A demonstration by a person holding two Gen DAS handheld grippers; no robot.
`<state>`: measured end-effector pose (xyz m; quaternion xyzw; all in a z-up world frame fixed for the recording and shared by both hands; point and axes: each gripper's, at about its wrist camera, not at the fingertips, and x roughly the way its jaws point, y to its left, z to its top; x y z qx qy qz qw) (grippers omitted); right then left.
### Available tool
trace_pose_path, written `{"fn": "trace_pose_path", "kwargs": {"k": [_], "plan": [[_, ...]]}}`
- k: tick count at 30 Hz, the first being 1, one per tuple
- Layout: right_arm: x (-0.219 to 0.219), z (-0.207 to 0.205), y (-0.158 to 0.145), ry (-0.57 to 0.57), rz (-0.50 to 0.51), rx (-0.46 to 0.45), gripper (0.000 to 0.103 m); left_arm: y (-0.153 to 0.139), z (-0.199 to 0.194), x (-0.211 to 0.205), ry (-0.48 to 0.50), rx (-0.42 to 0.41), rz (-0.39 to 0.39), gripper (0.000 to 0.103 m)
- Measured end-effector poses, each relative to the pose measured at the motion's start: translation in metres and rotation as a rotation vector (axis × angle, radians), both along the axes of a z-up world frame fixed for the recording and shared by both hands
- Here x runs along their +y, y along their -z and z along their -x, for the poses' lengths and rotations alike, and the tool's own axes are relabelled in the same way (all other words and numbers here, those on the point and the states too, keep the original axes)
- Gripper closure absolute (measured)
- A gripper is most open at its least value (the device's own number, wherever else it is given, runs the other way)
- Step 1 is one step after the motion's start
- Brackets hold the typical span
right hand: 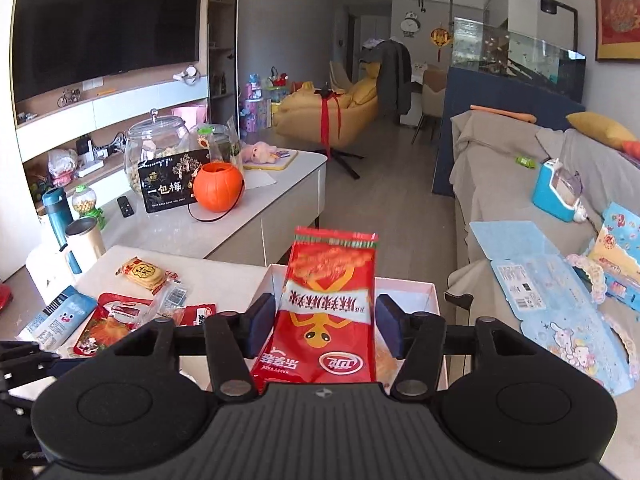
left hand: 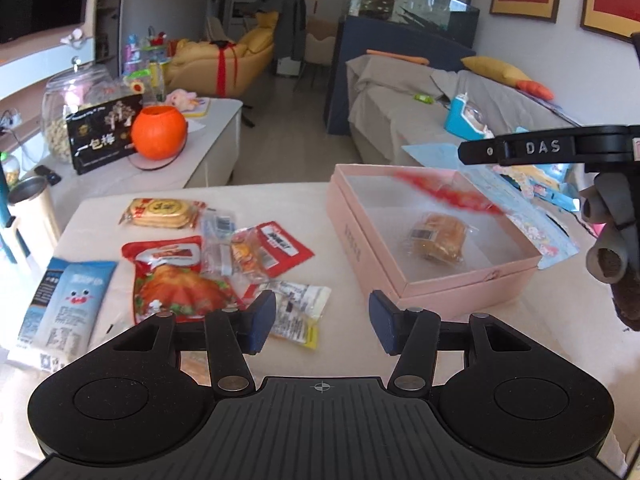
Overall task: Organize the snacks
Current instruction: 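Lower the red spicy-strip packet into the pink box and open the right gripper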
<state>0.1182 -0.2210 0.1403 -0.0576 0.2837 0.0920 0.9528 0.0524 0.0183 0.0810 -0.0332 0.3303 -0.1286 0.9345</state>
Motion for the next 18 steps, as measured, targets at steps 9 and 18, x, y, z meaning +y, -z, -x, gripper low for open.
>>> {"fn": "trace_pose_path", "kwargs": {"k": [9,18], "plan": [[-0.018,-0.022,0.054,0.207,0.151,0.087,0.041,0.015,0.012,0.085,-0.185,0.012,0.071,0.047],[-0.001,-0.032,0.084,0.169,-0.074,0.210,0.044,0.025,0.003,0.144,-0.308,-0.007,0.044,0.047]]}}
